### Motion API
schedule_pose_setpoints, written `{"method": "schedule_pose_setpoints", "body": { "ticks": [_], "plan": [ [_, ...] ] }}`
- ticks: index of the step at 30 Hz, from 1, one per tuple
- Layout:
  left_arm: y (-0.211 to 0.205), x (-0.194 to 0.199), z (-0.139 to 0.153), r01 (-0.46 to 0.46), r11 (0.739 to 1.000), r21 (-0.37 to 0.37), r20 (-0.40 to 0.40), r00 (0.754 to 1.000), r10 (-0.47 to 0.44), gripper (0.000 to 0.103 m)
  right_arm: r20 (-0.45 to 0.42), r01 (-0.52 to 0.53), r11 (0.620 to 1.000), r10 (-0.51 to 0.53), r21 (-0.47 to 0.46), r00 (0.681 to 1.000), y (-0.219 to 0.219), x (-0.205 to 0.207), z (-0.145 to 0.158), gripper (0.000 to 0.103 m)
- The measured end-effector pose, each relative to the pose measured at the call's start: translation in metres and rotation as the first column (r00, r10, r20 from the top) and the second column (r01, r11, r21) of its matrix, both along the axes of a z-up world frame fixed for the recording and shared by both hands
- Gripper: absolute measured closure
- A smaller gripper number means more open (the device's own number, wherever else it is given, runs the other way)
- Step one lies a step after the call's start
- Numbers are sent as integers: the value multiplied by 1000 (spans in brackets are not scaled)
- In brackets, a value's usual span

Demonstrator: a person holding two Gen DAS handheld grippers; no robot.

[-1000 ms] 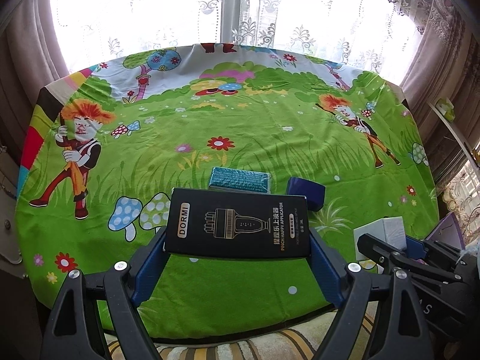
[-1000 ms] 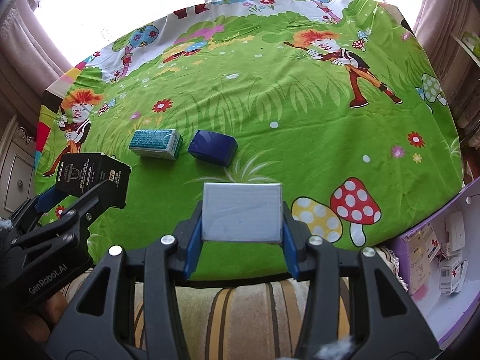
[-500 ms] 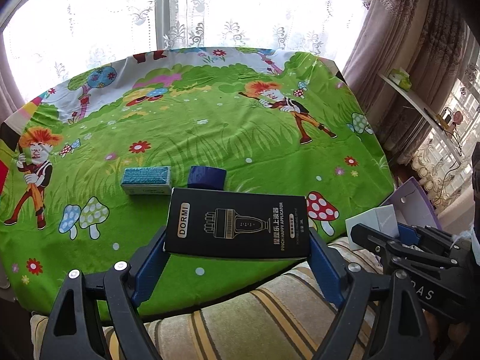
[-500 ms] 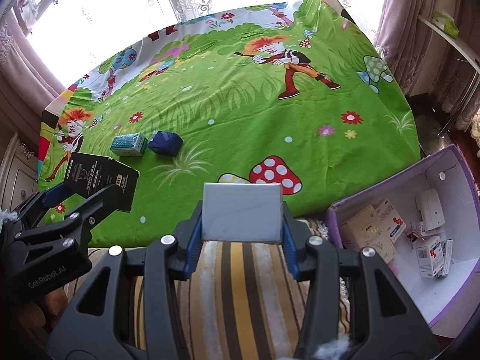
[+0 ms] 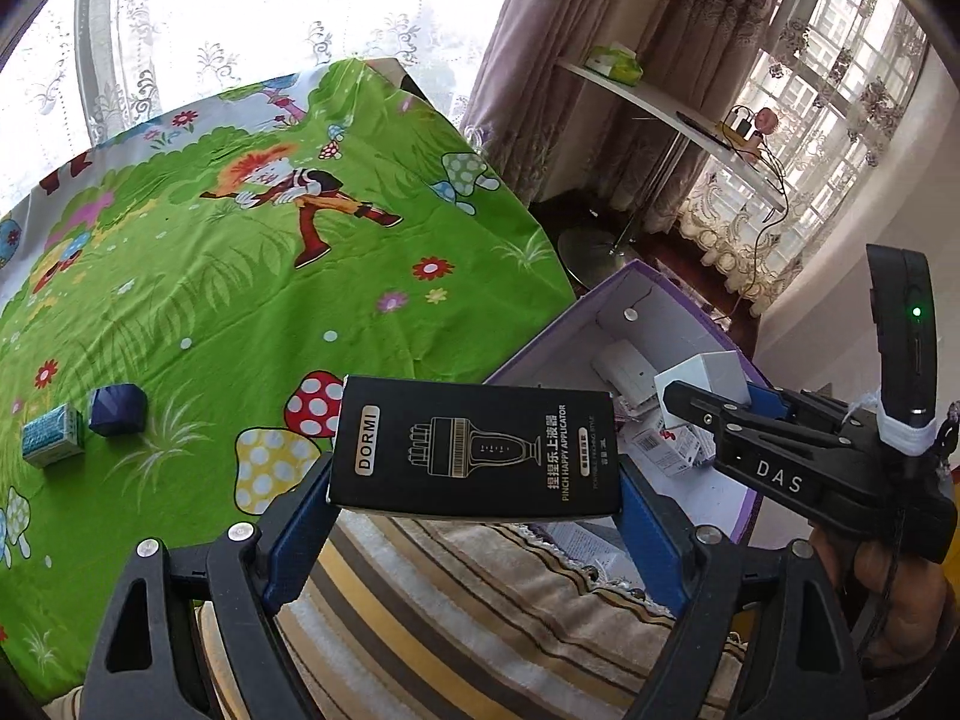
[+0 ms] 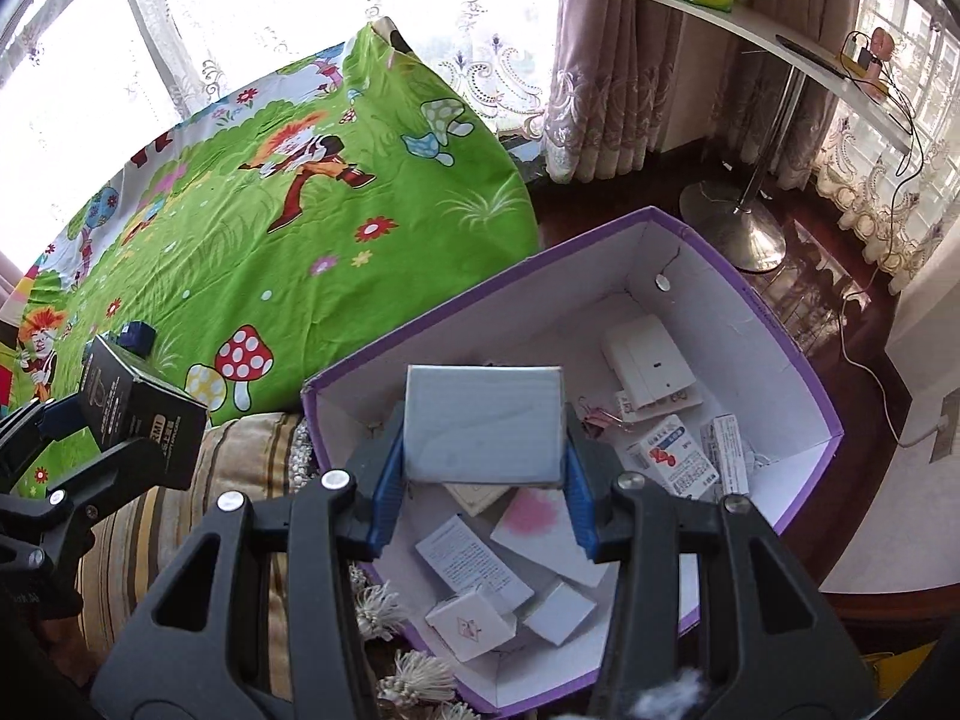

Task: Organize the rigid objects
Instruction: 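Open the right tool inside the storage box while the left tool releases the black box, then move both open tools back to the teal and navy boxes on the bed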

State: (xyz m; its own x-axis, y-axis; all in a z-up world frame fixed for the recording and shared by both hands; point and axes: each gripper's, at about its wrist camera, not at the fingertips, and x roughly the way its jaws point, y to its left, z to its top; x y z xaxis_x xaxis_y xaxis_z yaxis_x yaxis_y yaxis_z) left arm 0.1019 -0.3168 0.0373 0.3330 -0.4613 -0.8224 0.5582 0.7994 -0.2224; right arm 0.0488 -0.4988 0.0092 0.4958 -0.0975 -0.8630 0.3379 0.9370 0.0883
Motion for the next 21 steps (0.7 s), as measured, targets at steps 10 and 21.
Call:
{"method": "schedule_pose_setpoints", "body": {
  "ticks": [10, 21],
  "plan": [
    [-15, 7, -4, 53, 997, -50, -49, 997, -56, 9, 10, 50, 999, -50, 20, 999, -14, -4, 1, 30],
    [96, 61, -3, -207, 978, -31, -31, 978, 206, 9, 20, -88, 995, 87, 49, 996, 46, 34, 8, 25]
  ]
}}
